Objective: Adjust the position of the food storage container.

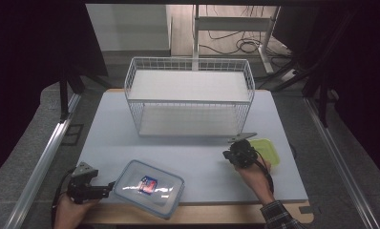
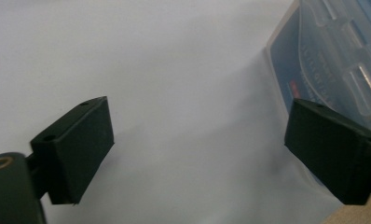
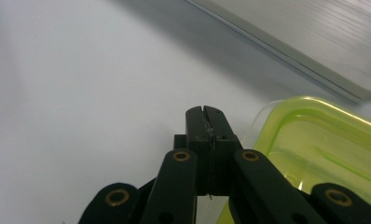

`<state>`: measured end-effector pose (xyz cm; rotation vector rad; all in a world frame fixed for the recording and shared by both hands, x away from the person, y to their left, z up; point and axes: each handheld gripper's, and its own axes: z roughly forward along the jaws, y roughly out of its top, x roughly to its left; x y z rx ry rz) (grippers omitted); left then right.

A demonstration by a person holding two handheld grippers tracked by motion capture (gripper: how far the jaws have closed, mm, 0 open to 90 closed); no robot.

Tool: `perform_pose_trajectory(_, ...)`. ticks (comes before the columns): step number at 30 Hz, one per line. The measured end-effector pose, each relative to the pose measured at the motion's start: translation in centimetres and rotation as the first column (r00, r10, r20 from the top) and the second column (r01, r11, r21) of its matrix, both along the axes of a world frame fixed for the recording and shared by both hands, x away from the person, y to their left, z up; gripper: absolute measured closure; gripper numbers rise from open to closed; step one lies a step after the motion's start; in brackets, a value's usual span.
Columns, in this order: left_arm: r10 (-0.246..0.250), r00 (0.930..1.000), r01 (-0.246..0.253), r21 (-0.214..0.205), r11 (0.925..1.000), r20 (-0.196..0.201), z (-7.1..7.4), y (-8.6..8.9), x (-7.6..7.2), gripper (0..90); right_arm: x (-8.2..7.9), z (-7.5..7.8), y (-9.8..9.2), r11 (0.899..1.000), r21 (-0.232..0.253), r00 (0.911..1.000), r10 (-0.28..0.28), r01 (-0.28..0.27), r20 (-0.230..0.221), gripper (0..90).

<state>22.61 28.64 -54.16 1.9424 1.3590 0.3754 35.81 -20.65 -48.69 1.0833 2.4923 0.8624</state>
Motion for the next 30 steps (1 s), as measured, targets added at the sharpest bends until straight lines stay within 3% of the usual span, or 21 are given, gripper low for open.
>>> perform_pose_trajectory(7, -0.012, 0.9999, 0.012, 0.028, 0.9995, 0.002, 0.2, -0.2, -0.1, 14.8, -0.2, 0.2, -3.2, 0.998, 0.008, 0.9981, -0.061, 0.061, 0.002, 89.5)
perform_pose_trajectory(14, -0.035, 0.9994, 0.035, 0.039, 0.9986, 0.004, 0.5, -0.2, -0.6, 25.2, -1.0, 0.6, -3.8, 0.997, 0.031, 0.9966, -0.077, 0.077, 0.028, 89.6)
perform_pose_trajectory(19, -0.099, 0.9951, 0.099, 0.004, 0.9951, 0.007, 1.0, -0.2, -1.4, 59.5, -2.9, 1.0, -2.5, 0.998, 0.054, 0.9991, -0.03, 0.028, 0.031, 89.6)
perform_pose_trajectory(20, -0.108, 0.9942, 0.108, 0.005, 0.9942, 0.006, 1.0, -0.3, -1.6, 59.5, -3.3, 1.0, -2.2, 0.998, 0.058, 0.9995, -0.014, 0.013, 0.028, 89.6)
perform_pose_trajectory(24, -0.167, 0.986, 0.167, -0.014, 0.9859, -0.007, 1.1, -0.6, -2.2, 81.1, -5.6, 0.6, -0.4, 0.996, 0.077, 0.9985, 0.054, -0.054, 0.006, 89.6)
perform_pose_trajectory(26, -0.18, 0.9837, 0.179, -0.016, 0.9836, -0.008, 1.2, -0.7, -2.2, 85.5, -6.0, 0.5, 0.0, 0.994, 0.086, 0.9978, 0.065, -0.065, -0.006, 89.6)
perform_pose_trajectory(28, -0.212, 0.9771, 0.212, -0.047, 0.9762, -0.011, 1.2, -1.4, -2.2, 87.4, -7.3, 0.1, 1.2, 0.989, 0.102, 0.9932, 0.113, -0.11, -0.028, 89.6)
perform_pose_trajectory(29, -0.212, 0.9771, 0.212, -0.047, 0.9762, -0.011, 1.2, -1.4, -2.2, 88.1, -7.3, 0.1, 1.2, 0.989, 0.102, 0.9932, 0.113, -0.11, -0.028, 89.6)
perform_pose_trajectory(30, -0.209, 0.9779, 0.208, -0.031, 0.9775, -0.011, 1.4, -1.9, -2.2, 89.9, -8.2, -0.1, 2.2, 0.984, 0.108, 0.988, 0.149, -0.144, -0.041, 89.5)
